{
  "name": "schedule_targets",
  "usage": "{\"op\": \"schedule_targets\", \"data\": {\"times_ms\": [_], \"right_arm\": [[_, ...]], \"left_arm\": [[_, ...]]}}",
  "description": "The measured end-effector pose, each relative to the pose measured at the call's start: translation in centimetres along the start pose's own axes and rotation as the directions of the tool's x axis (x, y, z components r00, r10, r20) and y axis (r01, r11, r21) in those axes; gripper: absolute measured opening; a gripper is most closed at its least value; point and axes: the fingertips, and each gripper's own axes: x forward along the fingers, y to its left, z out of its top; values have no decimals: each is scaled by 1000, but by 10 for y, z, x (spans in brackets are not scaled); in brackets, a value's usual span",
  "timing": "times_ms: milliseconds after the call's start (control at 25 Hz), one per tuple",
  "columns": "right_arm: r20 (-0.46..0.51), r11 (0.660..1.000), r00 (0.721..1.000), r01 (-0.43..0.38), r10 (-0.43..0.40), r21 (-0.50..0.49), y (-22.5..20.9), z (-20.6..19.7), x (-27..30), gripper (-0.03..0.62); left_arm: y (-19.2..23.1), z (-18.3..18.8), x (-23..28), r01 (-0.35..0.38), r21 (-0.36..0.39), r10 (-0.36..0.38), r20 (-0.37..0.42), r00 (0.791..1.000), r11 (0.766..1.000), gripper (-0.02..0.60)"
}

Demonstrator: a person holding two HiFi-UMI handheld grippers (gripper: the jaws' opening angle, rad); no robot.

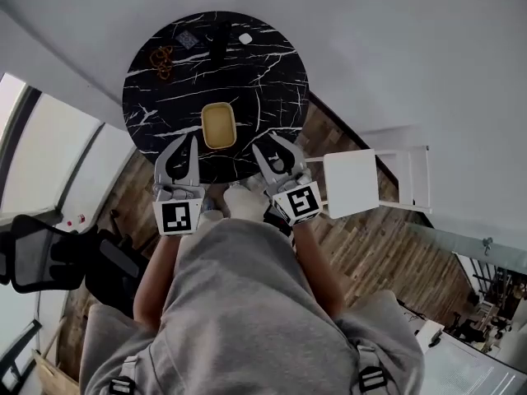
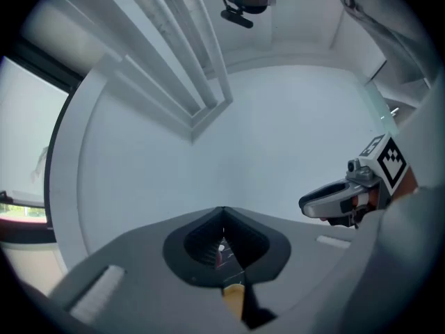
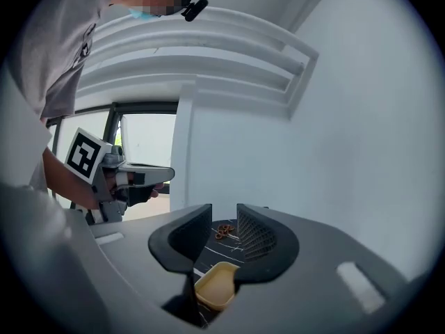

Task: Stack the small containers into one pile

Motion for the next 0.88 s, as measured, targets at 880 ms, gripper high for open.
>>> {"op": "schedule_targets", "data": {"times_ms": [880], "right_arm": [[-15,994,995,97,-98,-51,39,-16,-73,12]], "left_arm": [[-69,-31,-87,158,-1,-158,-32,987,987,0]]}}
